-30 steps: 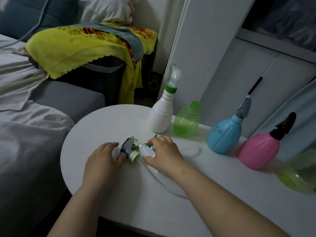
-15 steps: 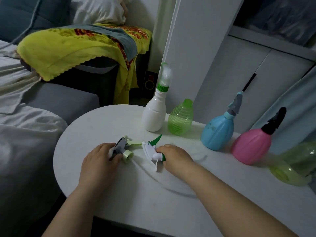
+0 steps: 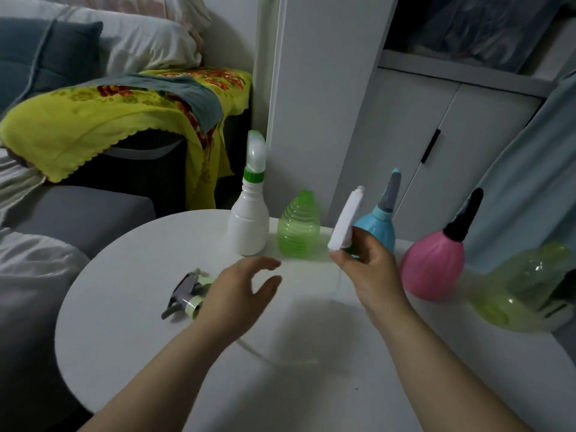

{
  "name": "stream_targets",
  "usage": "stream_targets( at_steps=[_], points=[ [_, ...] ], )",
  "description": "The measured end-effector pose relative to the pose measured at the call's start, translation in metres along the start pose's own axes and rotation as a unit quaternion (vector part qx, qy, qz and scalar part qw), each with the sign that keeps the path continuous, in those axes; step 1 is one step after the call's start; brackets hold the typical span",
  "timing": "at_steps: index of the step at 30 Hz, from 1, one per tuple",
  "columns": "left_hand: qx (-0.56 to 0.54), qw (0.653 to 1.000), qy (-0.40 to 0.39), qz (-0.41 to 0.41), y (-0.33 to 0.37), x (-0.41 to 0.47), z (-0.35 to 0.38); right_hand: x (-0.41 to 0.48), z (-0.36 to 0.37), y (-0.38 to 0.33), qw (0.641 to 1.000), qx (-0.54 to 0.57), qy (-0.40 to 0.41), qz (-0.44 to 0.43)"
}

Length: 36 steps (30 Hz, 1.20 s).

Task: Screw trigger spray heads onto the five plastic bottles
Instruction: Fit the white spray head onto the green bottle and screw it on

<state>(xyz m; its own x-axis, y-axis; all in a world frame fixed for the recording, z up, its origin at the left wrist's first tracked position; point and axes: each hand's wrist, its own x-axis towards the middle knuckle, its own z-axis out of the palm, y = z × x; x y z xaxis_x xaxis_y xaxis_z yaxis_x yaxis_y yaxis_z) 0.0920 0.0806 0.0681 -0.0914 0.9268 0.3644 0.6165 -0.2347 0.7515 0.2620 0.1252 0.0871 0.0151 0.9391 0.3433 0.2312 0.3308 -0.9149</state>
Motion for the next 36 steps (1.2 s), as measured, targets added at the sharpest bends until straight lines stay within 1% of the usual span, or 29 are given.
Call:
stream_targets(
  at_steps=[2,4,7,10,14,16,18,20,24,26,30,32,36],
  points=[
    [0.001,1.0,-0.008,0.003,0.01,0.025,0.02,-0.001,-0.009,0.004,0.999,0.038,0.004,0.028],
    [-0.019,1.0,0.003,-0.003,0.018,0.053,0.036,-0.003,-0.018,0.01,0.998,0.051,0.005,0.035],
    [-0.028,1.0,-0.006,-0.007,0.022,0.094,0.056,-0.004,-0.031,0.018,0.996,0.08,0.015,0.046],
    [-0.048,0.998,0.02,-0.038,0.021,0.122,0.068,0.0,-0.044,0.024,0.991,0.113,-0.01,0.065],
    [-0.038,0.997,0.038,-0.051,0.012,0.142,0.084,0.014,-0.055,0.024,0.987,0.135,-0.037,0.078],
    [-0.046,0.995,0.026,-0.081,0.005,0.148,0.089,0.02,-0.058,0.023,0.985,0.147,-0.039,0.074],
    [-0.057,0.992,-0.004,-0.108,-0.002,0.152,0.091,0.022,-0.059,0.023,0.985,0.154,-0.034,0.073],
    [-0.054,0.992,-0.028,-0.112,-0.007,0.152,0.091,0.022,-0.059,0.023,0.984,0.159,-0.022,0.075],
    [-0.05,0.993,-0.061,-0.086,-0.01,0.14,0.085,0.021,-0.058,0.017,0.983,0.168,-0.002,0.071],
    [-0.062,0.992,-0.078,-0.074,-0.008,0.127,0.081,0.02,-0.057,0.007,0.978,0.201,0.004,0.061],
    [-0.067,0.992,-0.096,-0.043,-0.002,0.095,0.067,0.019,-0.06,-0.021,0.954,0.299,0.014,0.031],
    [-0.081,0.99,-0.11,-0.028,0.0,0.076,0.058,0.019,-0.063,-0.035,0.949,0.314,0.022,0.017],
    [-0.105,0.985,-0.137,-0.008,-0.003,0.037,0.043,0.014,-0.068,-0.053,0.944,0.329,0.021,0.017]
  ],
)
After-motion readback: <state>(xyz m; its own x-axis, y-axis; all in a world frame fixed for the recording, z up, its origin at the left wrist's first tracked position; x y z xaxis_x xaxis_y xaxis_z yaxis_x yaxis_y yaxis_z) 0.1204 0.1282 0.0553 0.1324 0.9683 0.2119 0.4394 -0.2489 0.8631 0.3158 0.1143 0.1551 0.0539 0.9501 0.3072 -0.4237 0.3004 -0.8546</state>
